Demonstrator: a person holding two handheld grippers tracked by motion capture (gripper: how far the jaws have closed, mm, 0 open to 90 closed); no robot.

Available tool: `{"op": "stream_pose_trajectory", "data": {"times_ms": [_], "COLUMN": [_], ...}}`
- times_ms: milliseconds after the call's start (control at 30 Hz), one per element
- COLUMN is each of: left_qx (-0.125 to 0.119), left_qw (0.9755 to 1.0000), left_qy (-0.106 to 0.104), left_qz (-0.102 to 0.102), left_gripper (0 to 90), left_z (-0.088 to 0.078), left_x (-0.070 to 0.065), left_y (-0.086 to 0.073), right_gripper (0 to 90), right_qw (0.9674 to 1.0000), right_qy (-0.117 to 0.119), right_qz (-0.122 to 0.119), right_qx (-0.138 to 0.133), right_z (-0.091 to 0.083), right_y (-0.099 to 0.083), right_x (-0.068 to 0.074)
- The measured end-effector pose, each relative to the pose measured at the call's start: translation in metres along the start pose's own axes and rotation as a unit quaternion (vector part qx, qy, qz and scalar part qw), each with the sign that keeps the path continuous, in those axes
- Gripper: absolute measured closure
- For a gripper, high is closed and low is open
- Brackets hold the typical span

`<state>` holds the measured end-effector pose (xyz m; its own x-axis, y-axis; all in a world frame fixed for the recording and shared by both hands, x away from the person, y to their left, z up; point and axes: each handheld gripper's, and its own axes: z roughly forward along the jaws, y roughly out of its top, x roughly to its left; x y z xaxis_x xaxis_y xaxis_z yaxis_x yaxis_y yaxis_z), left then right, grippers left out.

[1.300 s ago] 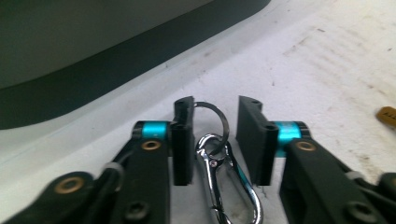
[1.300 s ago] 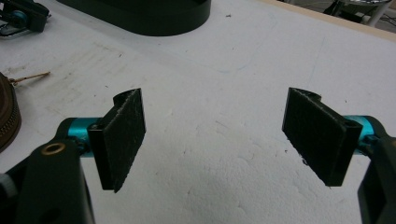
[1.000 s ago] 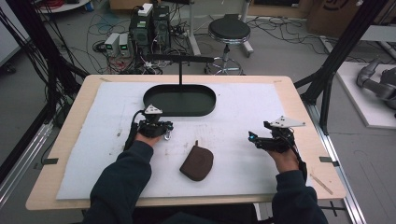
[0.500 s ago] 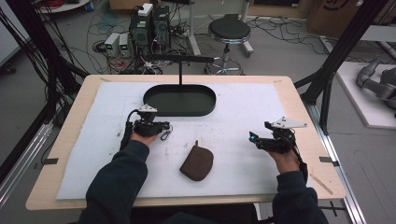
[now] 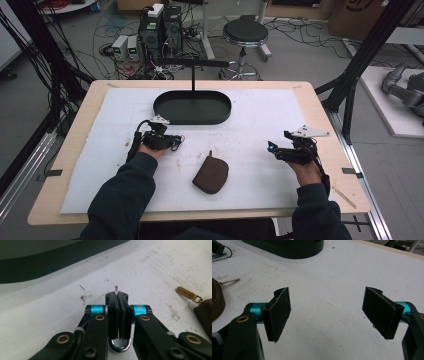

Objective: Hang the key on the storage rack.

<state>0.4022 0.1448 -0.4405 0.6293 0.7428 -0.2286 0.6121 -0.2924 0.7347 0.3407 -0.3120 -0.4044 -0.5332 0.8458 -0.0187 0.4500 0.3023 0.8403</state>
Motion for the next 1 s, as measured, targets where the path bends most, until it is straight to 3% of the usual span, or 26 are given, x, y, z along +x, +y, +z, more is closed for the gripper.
{"op": "stream_pose_trajectory", "data": {"times_ms": [133, 233, 433, 467, 500, 633, 667, 700, 800, 967, 1000], "left_qx": [0.001, -0.013, -0.07, -0.07, -0.081, -0.104, -0.122, -0.122, -0.158, -0.177, -0.186], "left_qw": [1.0, 0.9999, 0.9971, 0.9971, 0.9961, 0.994, 0.9921, 0.9921, 0.9871, 0.9839, 0.9819], "left_qy": [0.002, -0.004, -0.022, -0.022, -0.02, -0.013, -0.004, -0.004, 0.0, 0.011, 0.015], "left_qz": [0.002, 0.001, 0.018, 0.018, 0.028, 0.031, 0.028, 0.028, 0.023, 0.025, 0.029], "left_gripper": [88.2, 88.3, 88.3, 88.3, 88.3, 88.3, 88.3, 88.3, 88.3, 88.3, 88.3], "left_z": [-0.001, -0.006, -0.028, -0.028, -0.035, -0.044, -0.05, -0.05, -0.065, -0.078, -0.081], "left_x": [0.0, -0.001, 0.0, 0.0, 0.001, 0.005, 0.009, 0.009, 0.02, 0.033, 0.035], "left_y": [0.0, 0.002, 0.009, 0.009, 0.013, 0.019, 0.024, 0.024, 0.039, 0.059, 0.065], "right_gripper": [23.4, 23.3, 23.3, 23.3, 23.4, 23.3, 23.3, 23.3, 23.3, 23.3, 23.3], "right_qw": [1.0, 1.0, 1.0, 1.0, 1.0, 1.0, 1.0, 1.0, 1.0, 0.9999, 0.9999], "right_qy": [0.0, 0.0, 0.001, 0.001, 0.001, 0.001, 0.001, 0.001, 0.001, 0.0, 0.001], "right_qz": [-0.004, -0.002, -0.007, -0.007, -0.006, -0.008, -0.007, -0.007, -0.006, -0.01, -0.01], "right_qx": [-0.001, -0.002, -0.001, 0.0, 0.0, -0.004, -0.004, -0.004, -0.003, -0.006, -0.008], "right_z": [0.0, -0.001, 0.001, 0.001, 0.001, 0.001, 0.0, 0.0, 0.001, 0.0, 0.0], "right_y": [0.0, 0.001, 0.001, 0.001, 0.001, 0.002, 0.002, 0.002, 0.002, 0.002, 0.002], "right_x": [0.0, 0.001, 0.002, 0.002, 0.002, 0.002, 0.003, 0.003, 0.002, 0.002, 0.002]}}
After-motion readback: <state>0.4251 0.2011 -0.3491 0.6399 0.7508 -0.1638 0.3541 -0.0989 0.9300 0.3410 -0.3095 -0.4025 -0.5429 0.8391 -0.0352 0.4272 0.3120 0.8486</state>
